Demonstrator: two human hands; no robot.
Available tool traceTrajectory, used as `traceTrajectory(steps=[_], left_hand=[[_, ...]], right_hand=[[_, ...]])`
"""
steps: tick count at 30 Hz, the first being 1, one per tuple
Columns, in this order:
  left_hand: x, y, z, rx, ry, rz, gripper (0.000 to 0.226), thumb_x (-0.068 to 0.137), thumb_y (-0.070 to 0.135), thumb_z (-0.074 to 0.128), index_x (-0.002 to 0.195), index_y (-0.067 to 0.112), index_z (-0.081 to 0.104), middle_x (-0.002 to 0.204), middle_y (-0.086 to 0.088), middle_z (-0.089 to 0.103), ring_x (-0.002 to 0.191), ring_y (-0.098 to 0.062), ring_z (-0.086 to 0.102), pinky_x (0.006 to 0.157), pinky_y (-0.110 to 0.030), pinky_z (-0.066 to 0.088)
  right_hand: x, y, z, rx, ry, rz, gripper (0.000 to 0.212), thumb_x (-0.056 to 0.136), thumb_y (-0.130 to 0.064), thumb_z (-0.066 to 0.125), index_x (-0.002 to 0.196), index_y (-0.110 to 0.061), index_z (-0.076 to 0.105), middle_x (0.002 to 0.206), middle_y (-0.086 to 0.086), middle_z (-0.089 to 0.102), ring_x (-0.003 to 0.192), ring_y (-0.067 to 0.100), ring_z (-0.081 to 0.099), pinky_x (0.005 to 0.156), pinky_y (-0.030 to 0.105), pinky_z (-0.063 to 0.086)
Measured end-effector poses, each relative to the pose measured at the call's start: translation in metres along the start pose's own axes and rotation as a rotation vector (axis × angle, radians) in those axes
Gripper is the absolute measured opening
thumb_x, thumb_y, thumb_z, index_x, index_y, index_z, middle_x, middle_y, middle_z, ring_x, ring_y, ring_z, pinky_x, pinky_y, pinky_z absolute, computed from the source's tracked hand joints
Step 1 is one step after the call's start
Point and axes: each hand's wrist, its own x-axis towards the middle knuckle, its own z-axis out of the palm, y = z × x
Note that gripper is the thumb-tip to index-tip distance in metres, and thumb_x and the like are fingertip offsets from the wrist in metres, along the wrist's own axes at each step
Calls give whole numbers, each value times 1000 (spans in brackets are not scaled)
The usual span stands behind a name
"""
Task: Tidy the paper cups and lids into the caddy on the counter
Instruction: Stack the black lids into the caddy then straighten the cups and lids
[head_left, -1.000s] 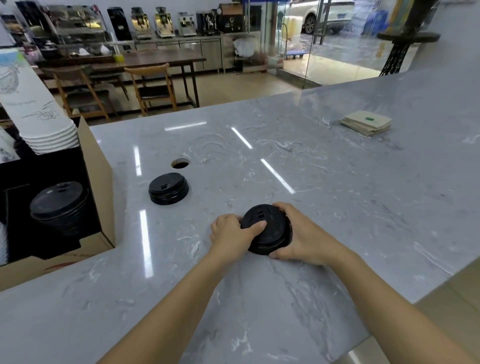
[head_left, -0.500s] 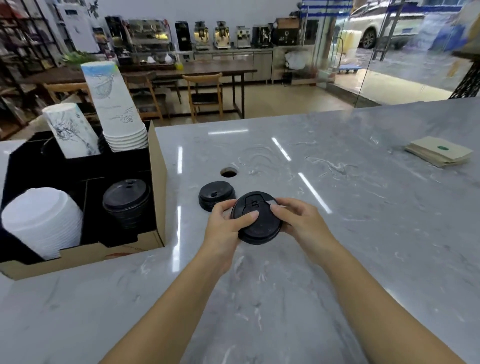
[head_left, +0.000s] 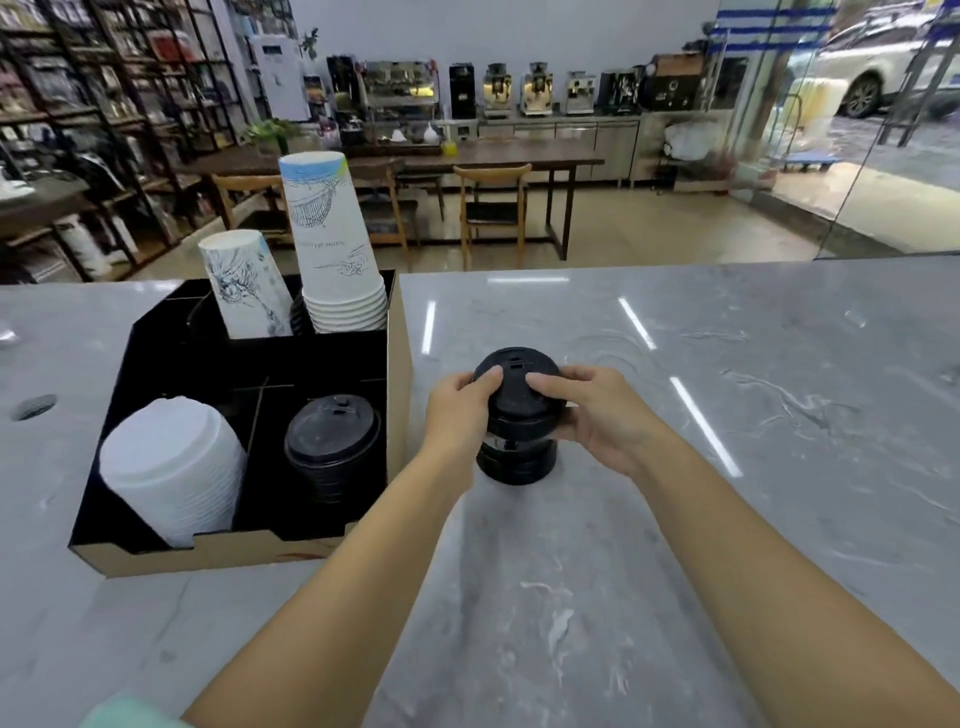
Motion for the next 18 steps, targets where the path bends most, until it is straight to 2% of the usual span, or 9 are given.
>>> traceTrajectory(steps=[2,4,5,6,8,9,11,15,18], left_hand=[[11,0,-1,-46,72,-18,36,98,35,40,111,9,59,97,-1,62,83,-11,55,68,-25,38],[17,-7,-3,-22,142,-49,32,99,30,36,116,8,53,108,-4,57,93,-16,52,79,-29,39],[20,-14,-5,56,160,-62,30,95,27,42,119,9,48,116,-6,54,100,-18,52,86,-31,43],[23,-24,-7,198,141,-78,44,87,28,53,126,11,44,128,-7,49,111,-21,50,95,-37,44],[25,-41,-6,596,6,-102,93,68,45,74,142,15,27,146,-6,32,135,-28,32,111,-47,31],[22,-47,-1,772,-44,-90,112,60,56,77,146,16,17,149,-5,25,140,-28,23,114,-46,23],[16,-55,10,963,-49,-35,129,51,73,72,147,17,6,150,-7,19,141,-27,16,112,-44,18],[18,-65,20,1056,93,66,114,52,76,68,136,12,24,136,-7,32,130,-27,29,105,-39,24],[23,-64,15,1091,50,171,95,58,68,71,126,12,36,128,-6,38,122,-26,37,102,-37,26]], right_hand=[[9,-3,-7,144,-40,30,5,82,-4,64,87,-4,67,83,9,70,77,23,67,67,33,59],[21,-3,-17,235,15,61,19,82,-2,63,65,-11,64,75,7,65,70,22,63,65,34,56],[25,-1,-23,260,37,76,24,83,-2,62,61,-12,62,74,7,62,68,21,61,65,33,55],[28,1,-29,278,51,89,22,83,-2,62,63,-11,60,75,7,61,69,21,60,65,32,54],[33,7,-40,299,55,114,9,83,-3,61,78,-8,56,82,7,60,73,20,59,62,29,56],[34,10,-46,311,65,126,9,83,-3,61,88,-9,56,85,7,60,75,20,60,59,27,57],[36,18,-56,356,99,158,14,82,-2,62,96,-5,58,86,8,61,76,20,61,54,26,56],[34,31,-68,388,110,191,17,81,-1,62,98,-3,60,86,10,62,75,21,63,52,27,56],[32,37,-79,360,90,168,19,82,-2,61,101,-5,58,88,9,62,77,21,62,57,29,59]])
